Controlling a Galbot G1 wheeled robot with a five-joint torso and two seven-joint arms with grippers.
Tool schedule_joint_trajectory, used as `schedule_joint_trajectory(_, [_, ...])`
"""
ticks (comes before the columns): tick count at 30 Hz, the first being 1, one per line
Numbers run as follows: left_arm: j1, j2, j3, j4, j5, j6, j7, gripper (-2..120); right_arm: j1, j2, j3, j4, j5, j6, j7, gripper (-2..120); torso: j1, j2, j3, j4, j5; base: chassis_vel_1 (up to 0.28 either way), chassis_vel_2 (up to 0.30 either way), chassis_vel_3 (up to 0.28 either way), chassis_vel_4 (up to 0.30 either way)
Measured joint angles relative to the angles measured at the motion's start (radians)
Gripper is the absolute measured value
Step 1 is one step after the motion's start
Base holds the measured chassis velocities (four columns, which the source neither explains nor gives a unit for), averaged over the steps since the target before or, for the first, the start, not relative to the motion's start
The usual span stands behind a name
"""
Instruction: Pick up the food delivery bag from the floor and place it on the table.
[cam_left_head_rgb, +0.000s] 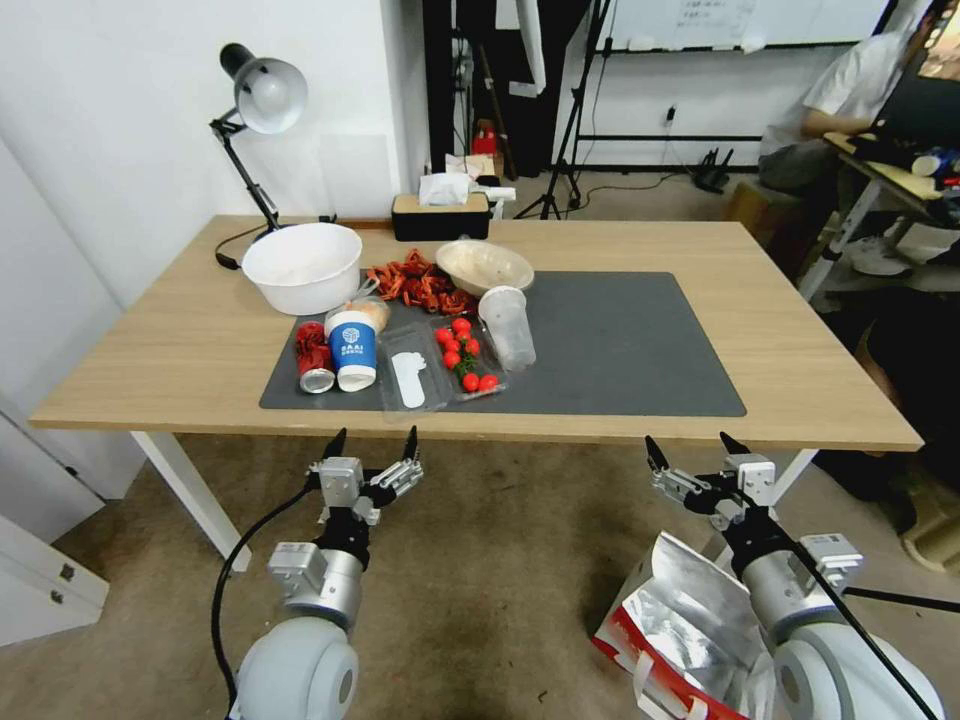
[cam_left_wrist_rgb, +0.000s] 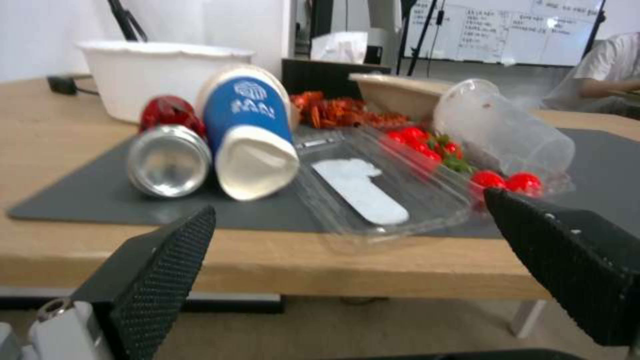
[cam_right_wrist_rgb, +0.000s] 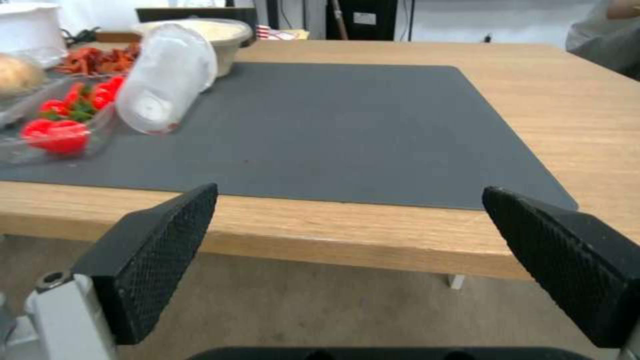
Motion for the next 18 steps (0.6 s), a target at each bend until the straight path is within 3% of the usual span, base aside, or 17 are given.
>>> schedule_joint_trajectory(6, [0.005,0.001,-0.014,0.003,-0.005,-0.047,0.031,100,-0.017,0.004,0.003,0.01,-0.009,0.004,-0.003,100,0.0,0.0,0.0,-0.0001,0.0,0.0,0.0,0.0,0.0])
schedule_joint_trajectory(18, [0.004,-0.01,0.012,0.008,-0.043,-0.054,0.026,100,-0.024,-0.001,0.022,-0.004,-0.015,0.015,-0.005,100,-0.01,-0.022,-0.012,-0.0001,0.0002,0.0,0.0,0.0,0.0])
